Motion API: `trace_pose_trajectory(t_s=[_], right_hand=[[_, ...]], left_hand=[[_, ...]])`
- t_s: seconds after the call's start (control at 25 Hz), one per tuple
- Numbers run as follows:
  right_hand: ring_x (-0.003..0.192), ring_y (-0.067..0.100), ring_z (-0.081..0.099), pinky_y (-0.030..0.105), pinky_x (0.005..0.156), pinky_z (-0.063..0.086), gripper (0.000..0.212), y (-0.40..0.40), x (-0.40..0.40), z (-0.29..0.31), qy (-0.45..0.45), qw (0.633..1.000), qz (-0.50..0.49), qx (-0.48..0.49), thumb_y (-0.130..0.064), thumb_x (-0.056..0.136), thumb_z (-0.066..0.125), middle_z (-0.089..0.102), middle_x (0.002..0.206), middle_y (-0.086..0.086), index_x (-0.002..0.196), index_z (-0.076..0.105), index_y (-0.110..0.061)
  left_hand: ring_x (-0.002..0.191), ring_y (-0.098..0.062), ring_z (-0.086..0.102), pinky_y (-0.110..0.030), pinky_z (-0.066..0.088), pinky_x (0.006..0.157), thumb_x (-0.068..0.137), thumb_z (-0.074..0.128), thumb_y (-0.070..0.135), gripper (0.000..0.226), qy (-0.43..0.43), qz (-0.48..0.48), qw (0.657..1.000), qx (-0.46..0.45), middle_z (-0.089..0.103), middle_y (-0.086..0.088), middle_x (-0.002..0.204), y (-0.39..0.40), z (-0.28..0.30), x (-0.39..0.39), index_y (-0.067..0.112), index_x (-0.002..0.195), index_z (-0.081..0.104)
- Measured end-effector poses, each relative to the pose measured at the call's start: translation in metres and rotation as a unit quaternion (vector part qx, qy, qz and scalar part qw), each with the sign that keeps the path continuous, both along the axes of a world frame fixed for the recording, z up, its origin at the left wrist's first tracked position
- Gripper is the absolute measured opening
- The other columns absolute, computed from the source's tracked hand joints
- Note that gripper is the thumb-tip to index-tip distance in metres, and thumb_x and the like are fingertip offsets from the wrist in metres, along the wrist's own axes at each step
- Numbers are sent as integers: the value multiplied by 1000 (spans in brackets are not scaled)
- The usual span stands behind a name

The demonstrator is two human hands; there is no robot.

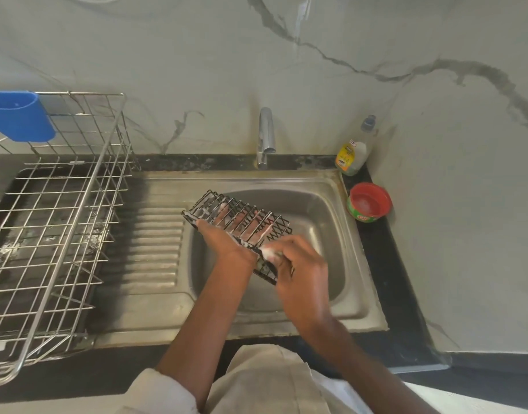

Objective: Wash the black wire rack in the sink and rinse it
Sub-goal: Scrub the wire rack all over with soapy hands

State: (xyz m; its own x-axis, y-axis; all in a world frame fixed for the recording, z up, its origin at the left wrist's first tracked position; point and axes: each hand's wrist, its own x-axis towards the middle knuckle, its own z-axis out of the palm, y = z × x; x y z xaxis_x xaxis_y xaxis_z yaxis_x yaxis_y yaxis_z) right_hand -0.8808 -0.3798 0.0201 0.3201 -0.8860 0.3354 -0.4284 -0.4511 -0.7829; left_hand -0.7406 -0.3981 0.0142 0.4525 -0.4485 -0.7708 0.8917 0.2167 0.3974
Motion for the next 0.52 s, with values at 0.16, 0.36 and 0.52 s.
trace_pose_trajectory(t_s=[0.16, 0.36, 0.52], right_hand=[[91, 4, 68, 16, 75, 54, 38, -6, 7, 10, -22, 998, 50, -33, 21, 83, 65, 72, 99, -5, 97, 81, -11], [96, 11, 63, 30, 73, 56, 39, -9, -14, 18, 53, 989, 127, -57, 19, 82, 70, 70, 100, -9, 95, 80, -17], [92, 13, 55, 28, 71, 51, 33, -38, 29, 31, 211, 967, 135, -47, 7, 87, 70, 69, 100, -10, 93, 79, -24]], left_hand=[[90, -30, 67, -35, 55, 72, 110, 27, 55, 55, -24, 3, 999, -25, 68, -12, 109, -9, -4, 3, 22, 131, 66], [71, -24, 71, -33, 58, 66, 105, 31, 72, 68, -55, -79, 992, -81, 72, -8, 82, -8, -10, -2, 19, 104, 73], [91, -26, 69, -44, 55, 88, 99, 45, 76, 70, -97, -156, 974, -133, 71, -9, 89, -7, -19, -13, 17, 119, 75]])
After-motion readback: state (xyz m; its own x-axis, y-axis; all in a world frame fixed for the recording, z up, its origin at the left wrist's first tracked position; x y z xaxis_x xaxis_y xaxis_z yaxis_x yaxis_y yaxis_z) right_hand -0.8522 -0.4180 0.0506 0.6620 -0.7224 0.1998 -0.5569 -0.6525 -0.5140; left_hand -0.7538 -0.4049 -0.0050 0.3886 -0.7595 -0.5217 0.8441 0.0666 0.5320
